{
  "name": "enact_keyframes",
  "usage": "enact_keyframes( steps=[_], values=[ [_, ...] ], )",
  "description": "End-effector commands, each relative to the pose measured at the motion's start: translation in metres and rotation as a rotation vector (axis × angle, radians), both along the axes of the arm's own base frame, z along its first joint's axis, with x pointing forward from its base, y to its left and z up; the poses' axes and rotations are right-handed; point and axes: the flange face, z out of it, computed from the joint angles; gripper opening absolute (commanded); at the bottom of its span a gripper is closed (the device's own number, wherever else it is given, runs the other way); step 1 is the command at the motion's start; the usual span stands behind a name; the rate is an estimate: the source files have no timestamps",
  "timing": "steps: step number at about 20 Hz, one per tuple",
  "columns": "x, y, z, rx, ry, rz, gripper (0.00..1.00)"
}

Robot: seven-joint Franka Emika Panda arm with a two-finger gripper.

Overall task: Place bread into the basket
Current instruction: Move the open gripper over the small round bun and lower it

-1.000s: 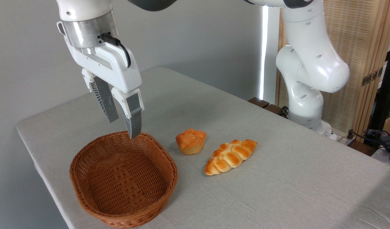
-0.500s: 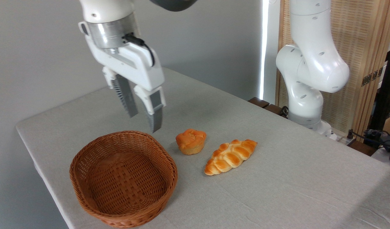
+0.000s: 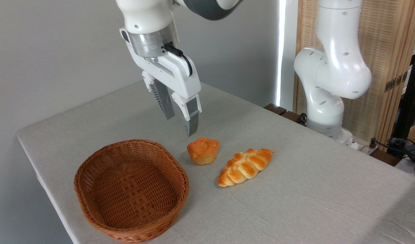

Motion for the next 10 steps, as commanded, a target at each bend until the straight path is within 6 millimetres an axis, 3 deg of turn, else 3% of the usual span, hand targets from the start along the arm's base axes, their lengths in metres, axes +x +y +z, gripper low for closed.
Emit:
enact_keyframes(
  steps=[1,6,10],
  values=[
    [-0.028,-0.018,-0.02,0.03,-0.02,-0.063,1.0],
    [-0.048,-0.033,-0.044,0.05,-0.014,-0.105,1.0],
    [-0.061,-0.034,-0.062,0.049,-0.006,-0.111,1.0]
  ],
)
